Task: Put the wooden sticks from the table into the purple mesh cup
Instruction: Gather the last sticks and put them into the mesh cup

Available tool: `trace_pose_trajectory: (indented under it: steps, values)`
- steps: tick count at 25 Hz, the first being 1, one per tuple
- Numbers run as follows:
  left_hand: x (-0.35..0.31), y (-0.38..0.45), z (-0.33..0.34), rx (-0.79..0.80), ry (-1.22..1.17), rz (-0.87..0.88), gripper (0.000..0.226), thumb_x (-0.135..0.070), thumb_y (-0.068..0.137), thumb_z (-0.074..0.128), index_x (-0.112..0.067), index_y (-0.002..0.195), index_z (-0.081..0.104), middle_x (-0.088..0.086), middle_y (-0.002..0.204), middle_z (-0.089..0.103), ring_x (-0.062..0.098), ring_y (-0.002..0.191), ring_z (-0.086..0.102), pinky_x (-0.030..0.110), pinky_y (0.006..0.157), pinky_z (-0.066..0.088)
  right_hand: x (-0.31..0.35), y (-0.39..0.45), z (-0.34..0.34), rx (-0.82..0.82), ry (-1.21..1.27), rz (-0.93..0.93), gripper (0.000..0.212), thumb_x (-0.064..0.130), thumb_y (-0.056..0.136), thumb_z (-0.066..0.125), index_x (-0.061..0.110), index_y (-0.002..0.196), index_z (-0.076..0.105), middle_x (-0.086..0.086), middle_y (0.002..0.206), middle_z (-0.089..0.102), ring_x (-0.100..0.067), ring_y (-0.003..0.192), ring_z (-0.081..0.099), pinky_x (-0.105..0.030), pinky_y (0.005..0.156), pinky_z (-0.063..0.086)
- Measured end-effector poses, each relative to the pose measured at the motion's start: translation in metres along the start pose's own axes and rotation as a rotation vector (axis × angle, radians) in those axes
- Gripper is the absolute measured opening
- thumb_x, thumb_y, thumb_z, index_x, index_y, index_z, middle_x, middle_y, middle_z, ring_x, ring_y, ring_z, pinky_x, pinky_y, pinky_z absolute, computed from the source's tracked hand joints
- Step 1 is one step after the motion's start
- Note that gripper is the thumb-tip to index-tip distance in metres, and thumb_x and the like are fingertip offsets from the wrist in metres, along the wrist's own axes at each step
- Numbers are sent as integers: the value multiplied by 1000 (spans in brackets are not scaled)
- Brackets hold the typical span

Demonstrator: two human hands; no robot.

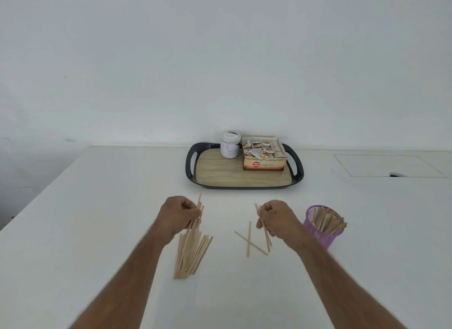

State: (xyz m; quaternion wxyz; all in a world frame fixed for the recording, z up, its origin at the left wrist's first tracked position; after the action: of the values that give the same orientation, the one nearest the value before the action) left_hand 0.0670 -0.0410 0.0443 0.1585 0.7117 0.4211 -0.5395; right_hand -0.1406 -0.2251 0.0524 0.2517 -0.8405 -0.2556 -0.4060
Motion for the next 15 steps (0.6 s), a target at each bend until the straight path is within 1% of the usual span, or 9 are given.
trace_pose_trajectory:
  steps: [2,4,7,10,11,13,14,15]
  values:
    - [-22,-2,25,73,-113,3,8,2,83,75,-1,83,68,12,70,74,22,64,75,32,62,63,-5,3,-25,-62,68,20,13,18,93,55,15,85,64,0,67,74,-9,49,56,-24,46,44]
    - [-43,-3,56,150,-193,3,8,2,84,76,-1,84,68,12,69,74,22,64,75,28,60,60,-13,4,-53,-155,124,46,7,18,93,56,18,92,63,0,67,74,-13,55,62,-28,51,49]
    - [-69,-6,102,232,-279,2,10,3,84,76,0,88,67,13,70,74,22,64,74,30,63,62,-28,4,-94,-289,220,61,11,12,92,55,16,94,65,-4,66,74,-12,49,60,-30,53,52]
    - [-92,-9,149,290,-335,-6,12,6,84,75,4,92,66,16,76,72,21,61,72,29,63,63,-42,-2,-130,-436,288,61,12,10,92,53,15,94,64,-5,67,73,-15,48,59,-38,60,57]
    - [-99,-12,163,310,-340,2,12,7,84,75,4,91,66,17,77,71,20,60,71,28,61,63,-46,-6,-138,-485,293,55,12,11,92,52,15,94,63,-5,66,73,-16,47,60,-39,59,57]
    - [-111,-16,190,348,-352,20,11,9,83,74,3,87,65,19,77,70,21,58,69,28,61,64,-51,-15,-151,-573,293,43,10,12,93,51,16,95,60,-3,66,72,-16,43,60,-32,49,56]
    - [-116,-18,202,359,-355,26,12,9,83,74,1,85,65,19,77,70,22,58,69,31,64,65,-53,-18,-155,-606,284,38,10,12,93,50,16,96,59,-1,66,72,-15,42,60,-29,45,54]
    - [-120,-20,212,359,-350,35,13,8,82,74,0,84,65,19,77,71,24,60,70,36,69,65,-55,-21,-157,-632,269,31,9,13,94,50,16,97,58,0,67,71,-16,44,62,-29,45,55]
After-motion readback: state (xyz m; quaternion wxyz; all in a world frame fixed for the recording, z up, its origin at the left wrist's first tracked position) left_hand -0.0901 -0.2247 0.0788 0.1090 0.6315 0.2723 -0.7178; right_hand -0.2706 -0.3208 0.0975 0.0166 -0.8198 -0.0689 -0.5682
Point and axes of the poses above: each hand's wrist, its own y-axis towards the middle knuckle, its own z-axis out of the palm, x = y × z, the point moved 3 cm from there along y, towards the middle knuckle
